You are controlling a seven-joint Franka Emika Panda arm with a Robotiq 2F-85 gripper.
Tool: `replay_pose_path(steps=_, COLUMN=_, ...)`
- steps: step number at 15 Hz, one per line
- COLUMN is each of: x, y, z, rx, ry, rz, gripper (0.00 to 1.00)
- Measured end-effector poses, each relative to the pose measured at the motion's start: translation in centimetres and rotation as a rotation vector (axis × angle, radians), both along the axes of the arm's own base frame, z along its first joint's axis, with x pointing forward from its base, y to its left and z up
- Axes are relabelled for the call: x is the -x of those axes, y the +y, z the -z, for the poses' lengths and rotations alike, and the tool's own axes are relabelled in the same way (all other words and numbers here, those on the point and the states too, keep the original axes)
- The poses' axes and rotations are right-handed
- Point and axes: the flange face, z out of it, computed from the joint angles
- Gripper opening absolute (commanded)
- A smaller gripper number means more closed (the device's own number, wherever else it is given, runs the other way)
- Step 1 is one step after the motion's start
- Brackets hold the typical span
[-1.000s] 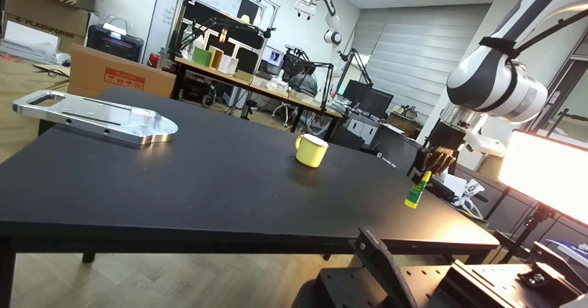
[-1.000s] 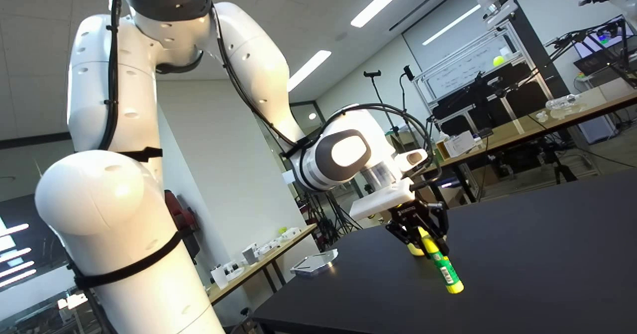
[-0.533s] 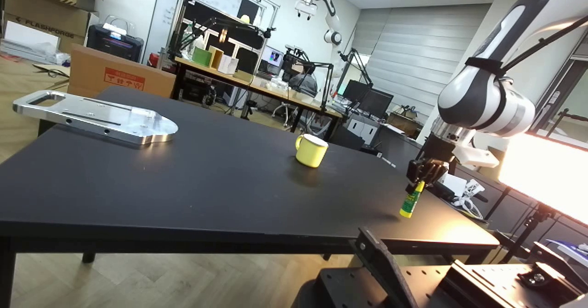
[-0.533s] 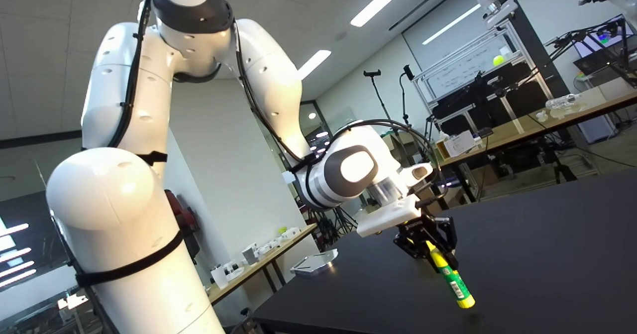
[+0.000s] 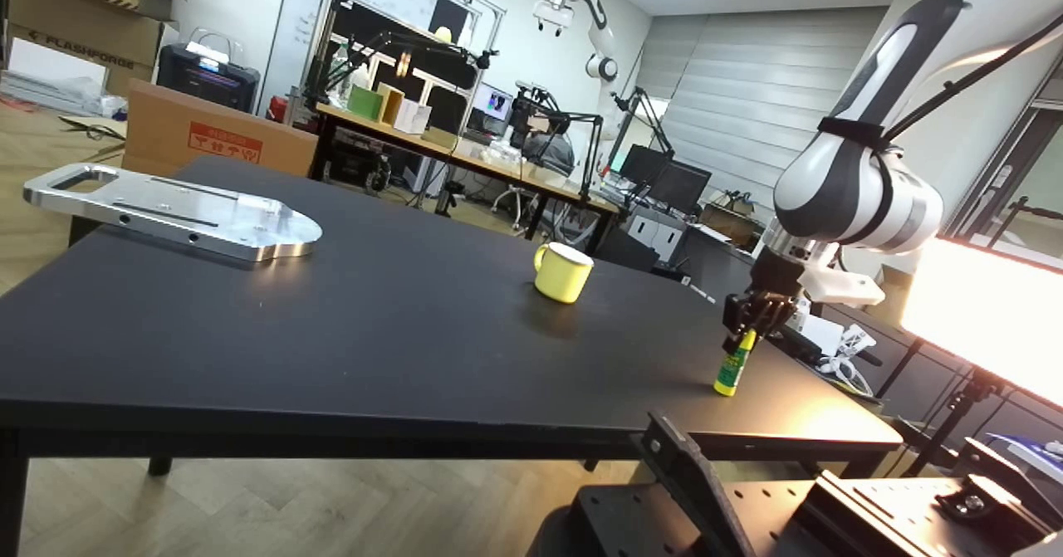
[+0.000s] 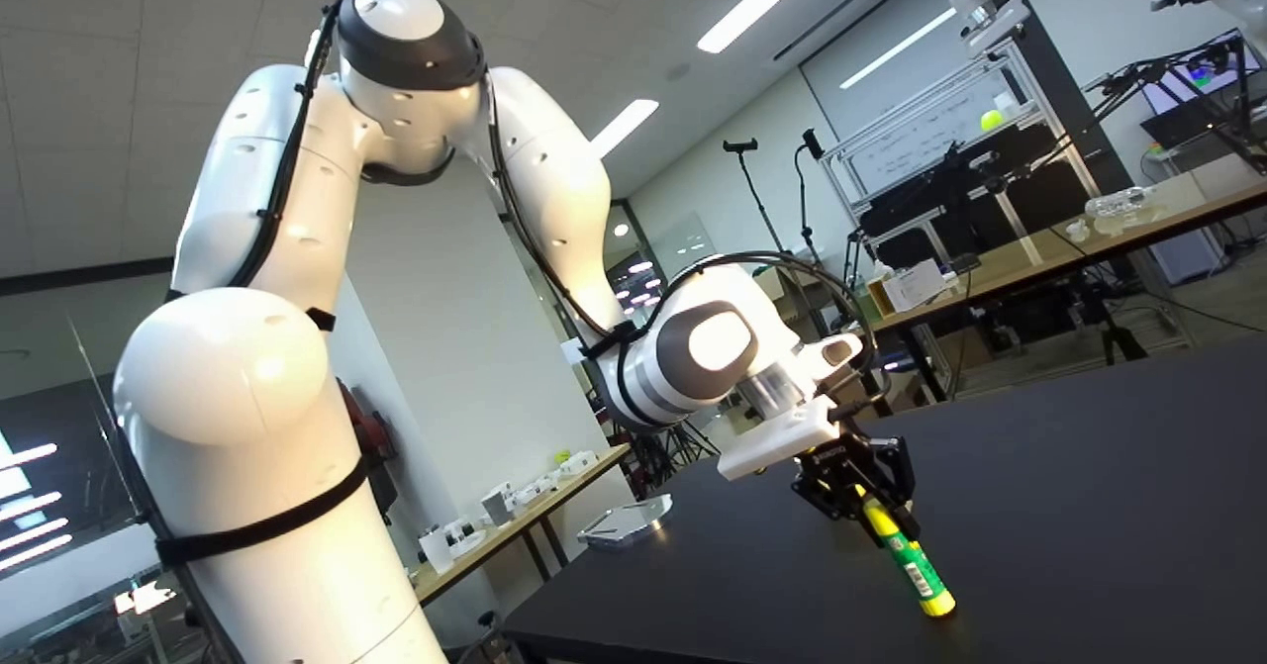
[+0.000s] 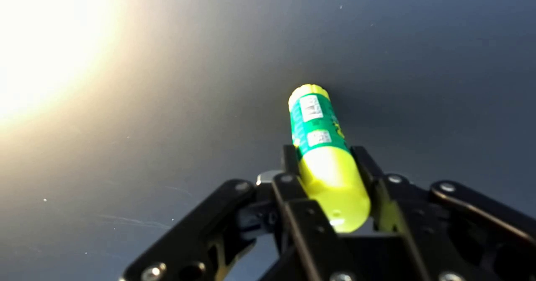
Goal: Put the paper glue on the table
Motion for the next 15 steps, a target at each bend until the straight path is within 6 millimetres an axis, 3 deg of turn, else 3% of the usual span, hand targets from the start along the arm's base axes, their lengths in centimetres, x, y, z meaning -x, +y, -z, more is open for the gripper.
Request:
replay_pose_path(steps=9, x=-1.1, y=1.6, z=0.0, rx=-0.081, ry=-0.040, rz=0.017, gripper=0.09)
replay_pose_path(steps=14, x=-1.2, y=1.4, z=0.0, rx=-0.090, ry=-0.048, rz=0.024, gripper=0.09)
replay_pose_path(steps=15, x=-1.2, y=1.4, z=0.0, rx=-0.090, ry=-0.048, rz=0.024, gripper=0.59)
